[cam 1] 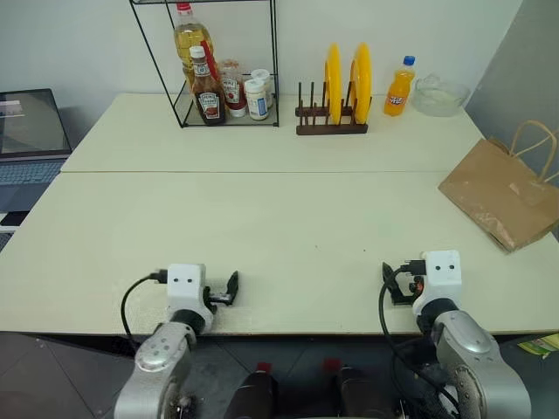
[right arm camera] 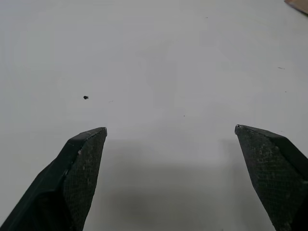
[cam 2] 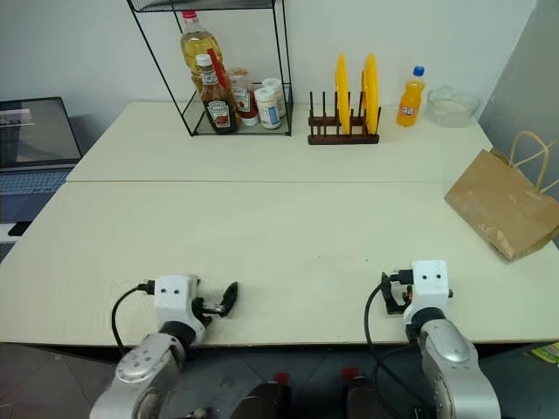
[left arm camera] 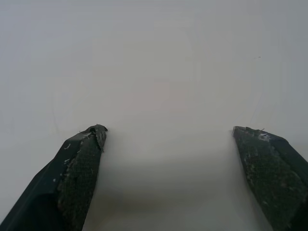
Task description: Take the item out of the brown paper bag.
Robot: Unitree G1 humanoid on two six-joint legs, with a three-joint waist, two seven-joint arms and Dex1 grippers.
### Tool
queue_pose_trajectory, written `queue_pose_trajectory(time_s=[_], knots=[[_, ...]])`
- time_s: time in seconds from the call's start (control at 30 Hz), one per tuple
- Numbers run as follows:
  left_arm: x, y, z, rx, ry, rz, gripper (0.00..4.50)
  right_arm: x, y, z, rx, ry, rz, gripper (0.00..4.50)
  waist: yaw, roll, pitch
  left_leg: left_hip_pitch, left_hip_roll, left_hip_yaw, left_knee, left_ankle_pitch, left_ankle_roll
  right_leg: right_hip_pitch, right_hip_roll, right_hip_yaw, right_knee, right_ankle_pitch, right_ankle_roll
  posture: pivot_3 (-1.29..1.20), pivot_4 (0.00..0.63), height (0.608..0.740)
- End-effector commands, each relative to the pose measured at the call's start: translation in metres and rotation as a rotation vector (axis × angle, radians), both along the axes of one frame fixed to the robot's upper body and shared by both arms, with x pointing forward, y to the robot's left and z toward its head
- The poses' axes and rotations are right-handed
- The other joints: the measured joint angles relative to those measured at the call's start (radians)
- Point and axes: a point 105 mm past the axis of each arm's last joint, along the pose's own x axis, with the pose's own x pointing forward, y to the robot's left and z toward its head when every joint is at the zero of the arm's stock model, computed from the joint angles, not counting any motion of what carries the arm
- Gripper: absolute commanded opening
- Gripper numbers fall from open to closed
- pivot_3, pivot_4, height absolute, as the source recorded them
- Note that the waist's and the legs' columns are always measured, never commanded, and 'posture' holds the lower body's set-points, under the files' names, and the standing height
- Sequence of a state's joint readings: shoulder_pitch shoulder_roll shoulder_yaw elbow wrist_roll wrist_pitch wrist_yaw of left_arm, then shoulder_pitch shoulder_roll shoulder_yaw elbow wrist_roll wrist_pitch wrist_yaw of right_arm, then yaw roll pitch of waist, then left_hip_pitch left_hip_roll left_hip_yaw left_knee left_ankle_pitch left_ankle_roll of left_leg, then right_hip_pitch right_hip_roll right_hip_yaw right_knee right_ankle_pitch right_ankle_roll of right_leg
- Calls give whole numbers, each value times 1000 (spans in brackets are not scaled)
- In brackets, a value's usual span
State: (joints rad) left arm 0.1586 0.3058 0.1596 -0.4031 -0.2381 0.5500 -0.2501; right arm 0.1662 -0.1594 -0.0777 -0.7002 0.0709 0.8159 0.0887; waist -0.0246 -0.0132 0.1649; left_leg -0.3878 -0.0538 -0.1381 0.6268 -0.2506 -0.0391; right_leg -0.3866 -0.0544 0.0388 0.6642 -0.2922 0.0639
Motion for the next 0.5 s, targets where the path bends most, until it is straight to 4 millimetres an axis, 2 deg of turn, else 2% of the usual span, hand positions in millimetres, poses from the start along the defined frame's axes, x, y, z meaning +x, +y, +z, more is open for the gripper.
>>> queue_pose_trajectory(time_s=[0.03, 0.1, 0.17, 0.3, 0.33, 0.43, 0.5], knots=[[15, 7, 22, -23, -35, -144, 4489, 3, -10, 26, -58, -97, 8, 4500, -1, 0, 0, 0, -1, 0, 0, 0, 0, 0, 1, 0, 0, 0, 0, 0, 150, 740], [28, 4, 38, -13, -53, -258, 4489, 5, -21, 32, -92, -104, 6, 4500, 0, 0, 0, 0, -2, 1, 1, 0, 0, 0, 1, 1, 0, 0, 0, 0, 150, 740], [42, -7, 57, 23, -81, -391, 4489, 8, -37, 39, -131, -109, -13, 4500, 3, 0, 0, -1, -3, 0, 1, 0, 0, 1, 0, 1, -1, 1, -1, 0, 150, 740], [60, -61, 106, 35, -158, -715, 4489, 12, -74, 66, -200, -130, -77, 4500, 10, 0, 1, -3, -4, 1, 2, 1, 1, 1, 0, 0, -1, 4, -3, 0, 150, 740], [61, -80, 121, 27, -182, -811, 4489, 14, -84, 77, -227, -143, -91, 4500, 10, 0, 1, -4, -4, 2, 2, 1, 1, 0, 0, 0, -1, 4, -3, 0, 150, 740], [58, -119, 149, 23, -228, -1016, 4489, 19, -106, 105, -285, -160, -118, 4500, 5, 0, 1, -4, -4, 3, 2, 1, 1, 0, 0, 1, -1, 5, -2, 0, 150, 740], [55, -143, 161, 39, -257, -1147, 4489, 25, -121, 124, -323, -154, -124, 4500, -4, 0, 1, -4, -4, 4, 2, 1, 1, -1, 0, 1, -1, 5, -2, 0, 150, 740]])
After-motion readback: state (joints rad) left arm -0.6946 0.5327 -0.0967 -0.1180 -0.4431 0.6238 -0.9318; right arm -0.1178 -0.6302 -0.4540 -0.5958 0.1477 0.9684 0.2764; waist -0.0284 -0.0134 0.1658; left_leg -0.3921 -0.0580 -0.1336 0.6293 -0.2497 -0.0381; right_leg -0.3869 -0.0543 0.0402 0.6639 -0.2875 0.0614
